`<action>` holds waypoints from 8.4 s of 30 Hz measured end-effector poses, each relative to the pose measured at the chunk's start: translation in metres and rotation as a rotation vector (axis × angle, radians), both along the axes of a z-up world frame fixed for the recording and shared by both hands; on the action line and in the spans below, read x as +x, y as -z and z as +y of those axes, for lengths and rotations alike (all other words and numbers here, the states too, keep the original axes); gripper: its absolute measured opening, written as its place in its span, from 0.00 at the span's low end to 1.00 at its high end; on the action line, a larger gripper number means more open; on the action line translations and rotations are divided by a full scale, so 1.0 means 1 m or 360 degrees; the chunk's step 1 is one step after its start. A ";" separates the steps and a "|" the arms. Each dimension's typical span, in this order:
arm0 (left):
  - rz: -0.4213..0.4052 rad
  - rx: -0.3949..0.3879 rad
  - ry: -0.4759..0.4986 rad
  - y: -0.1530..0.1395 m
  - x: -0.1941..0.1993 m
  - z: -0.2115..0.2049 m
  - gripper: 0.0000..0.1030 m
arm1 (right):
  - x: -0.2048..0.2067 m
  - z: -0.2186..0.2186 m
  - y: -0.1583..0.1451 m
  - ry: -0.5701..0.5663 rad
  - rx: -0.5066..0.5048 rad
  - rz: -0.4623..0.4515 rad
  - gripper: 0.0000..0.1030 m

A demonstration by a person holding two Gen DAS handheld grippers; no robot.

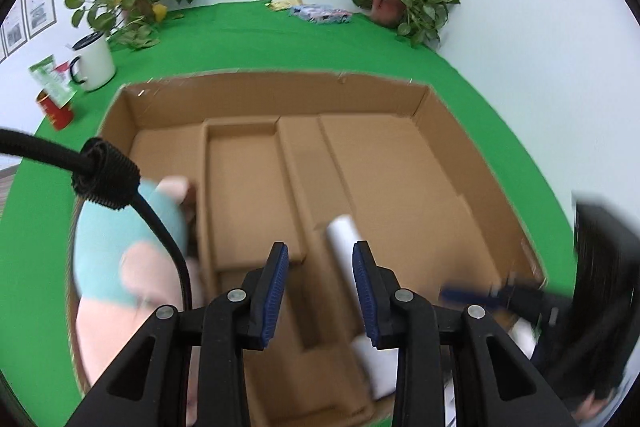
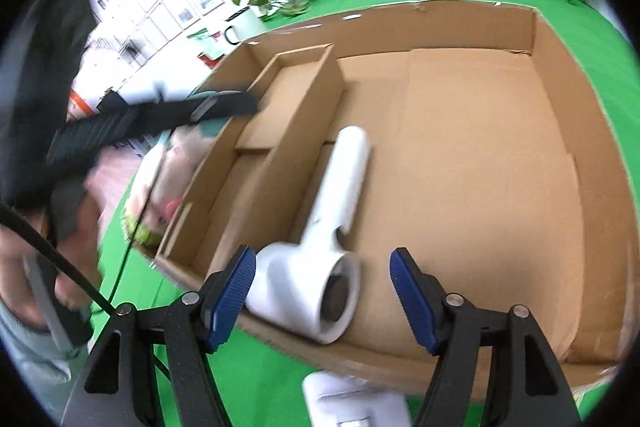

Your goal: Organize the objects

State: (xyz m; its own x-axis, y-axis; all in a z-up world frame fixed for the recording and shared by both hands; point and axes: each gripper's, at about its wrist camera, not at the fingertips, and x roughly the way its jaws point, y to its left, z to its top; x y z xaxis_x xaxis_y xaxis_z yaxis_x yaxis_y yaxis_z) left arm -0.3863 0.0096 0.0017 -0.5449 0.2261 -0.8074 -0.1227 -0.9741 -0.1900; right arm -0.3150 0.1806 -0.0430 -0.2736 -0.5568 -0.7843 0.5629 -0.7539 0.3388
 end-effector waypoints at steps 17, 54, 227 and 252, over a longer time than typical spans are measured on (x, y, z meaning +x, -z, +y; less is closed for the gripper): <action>-0.0066 0.0115 -0.0028 0.035 0.074 -0.030 0.31 | -0.018 -0.031 0.040 0.0162 0.0102 -0.0185 0.26; 0.0763 -0.0284 -0.0205 -0.018 0.205 0.028 0.97 | 0.129 0.018 -0.007 0.0330 0.0436 0.0788 0.99; 0.0161 0.0827 0.0315 -0.042 0.098 0.025 0.22 | 0.091 0.020 -0.055 0.0265 0.0095 0.0566 0.64; -0.0276 0.0676 0.0189 0.063 -0.015 0.039 0.23 | -0.014 0.011 0.028 0.0153 0.0191 -0.0023 0.64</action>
State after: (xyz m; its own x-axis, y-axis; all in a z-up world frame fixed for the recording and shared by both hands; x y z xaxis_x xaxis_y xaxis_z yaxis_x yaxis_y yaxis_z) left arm -0.4013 0.0488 -0.0618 -0.3606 0.6087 -0.7067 -0.1594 -0.7868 -0.5963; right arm -0.3295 0.1912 -0.0710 -0.3095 -0.4305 -0.8478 0.4817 -0.8397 0.2506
